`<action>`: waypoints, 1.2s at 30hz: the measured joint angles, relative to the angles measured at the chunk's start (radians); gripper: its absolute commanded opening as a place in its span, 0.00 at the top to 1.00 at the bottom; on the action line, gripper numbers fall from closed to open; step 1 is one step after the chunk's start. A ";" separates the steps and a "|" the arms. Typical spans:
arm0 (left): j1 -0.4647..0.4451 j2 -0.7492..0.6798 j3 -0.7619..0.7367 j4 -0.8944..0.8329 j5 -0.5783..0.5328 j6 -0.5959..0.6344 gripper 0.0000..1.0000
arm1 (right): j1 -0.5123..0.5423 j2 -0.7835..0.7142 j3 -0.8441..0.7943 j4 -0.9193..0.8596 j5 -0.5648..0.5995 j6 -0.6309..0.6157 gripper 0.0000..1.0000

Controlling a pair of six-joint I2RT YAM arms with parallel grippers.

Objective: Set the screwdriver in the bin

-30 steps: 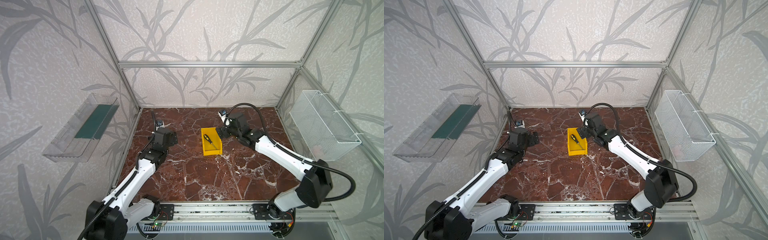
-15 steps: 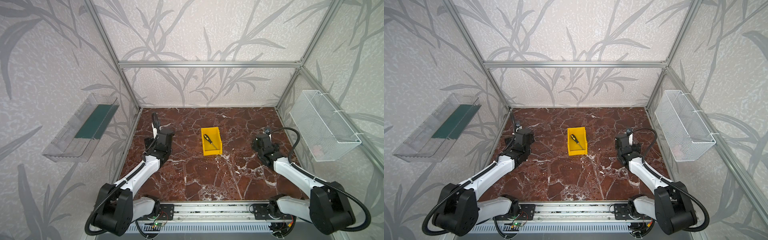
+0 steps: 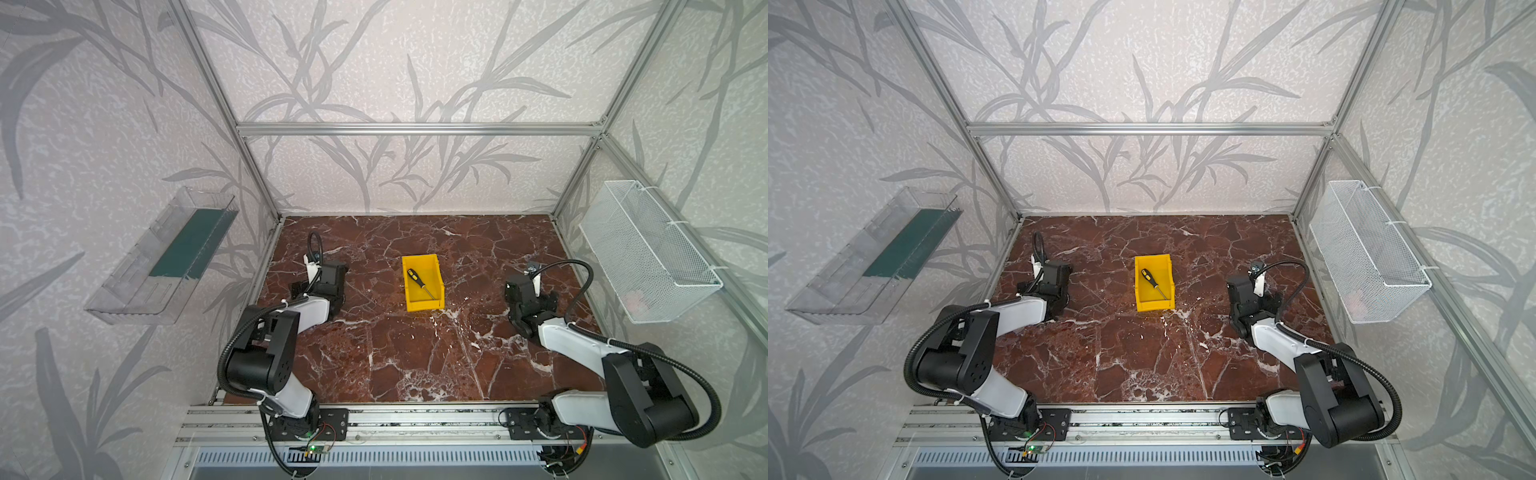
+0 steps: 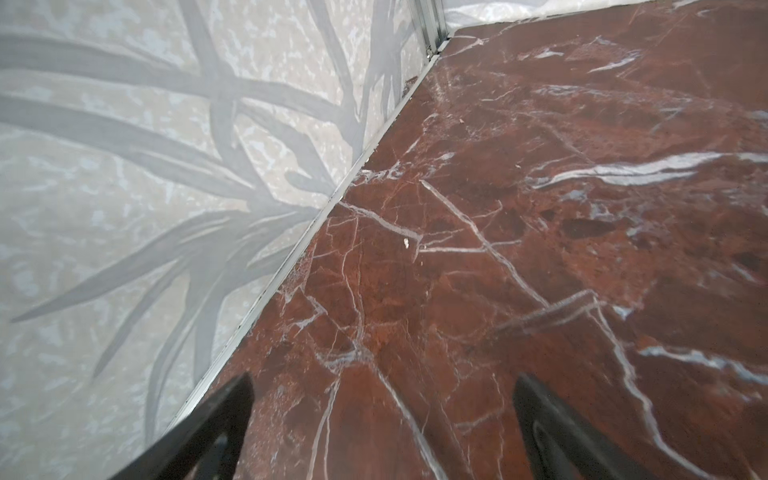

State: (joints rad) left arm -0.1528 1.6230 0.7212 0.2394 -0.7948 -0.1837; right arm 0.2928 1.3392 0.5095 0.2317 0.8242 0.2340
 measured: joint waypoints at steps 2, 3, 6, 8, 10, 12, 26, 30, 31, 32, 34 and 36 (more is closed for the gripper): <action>0.014 0.023 0.027 0.018 0.010 0.018 0.01 | 0.010 0.009 0.000 0.011 0.010 -0.009 0.01; 0.019 0.025 0.030 0.031 0.015 0.028 0.01 | 0.013 0.010 0.000 0.014 0.014 -0.014 0.01; 0.035 0.025 0.027 0.067 0.037 0.043 0.01 | 0.020 0.010 0.000 0.028 0.024 -0.023 0.01; 0.043 0.024 0.011 0.111 0.062 0.057 0.01 | 0.023 0.010 0.000 0.034 0.031 -0.025 0.01; 0.055 0.024 -0.009 0.137 0.095 0.064 0.01 | 0.029 0.008 0.000 0.034 0.034 -0.025 0.01; 0.058 0.023 -0.024 0.159 0.129 0.078 0.01 | 0.034 0.005 -0.001 0.035 0.039 -0.025 0.01; 0.101 -0.064 -0.299 0.533 0.341 0.113 0.01 | 0.063 -0.092 -0.094 0.109 0.016 -0.030 0.01; 0.154 -0.061 -0.375 0.672 0.426 0.100 0.01 | 0.064 -0.111 -0.109 0.124 -0.005 -0.034 0.01; 0.158 -0.061 -0.379 0.666 0.434 0.096 0.01 | 0.064 -0.115 -0.111 0.128 -0.008 -0.037 0.01; 0.158 -0.061 -0.376 0.664 0.443 0.095 0.01 | 0.064 -0.118 -0.115 0.137 -0.014 -0.040 0.01; 0.158 -0.061 -0.369 0.668 0.460 0.095 0.01 | 0.064 -0.122 -0.126 0.155 -0.025 -0.047 0.01; 0.157 -0.060 -0.369 0.695 0.471 0.096 0.01 | 0.064 -0.122 -0.133 0.174 -0.038 -0.059 0.01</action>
State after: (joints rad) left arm 0.0044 1.5627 0.3527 0.9340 -0.3241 -0.0875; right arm 0.3565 1.2175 0.3767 0.4053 0.7864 0.1753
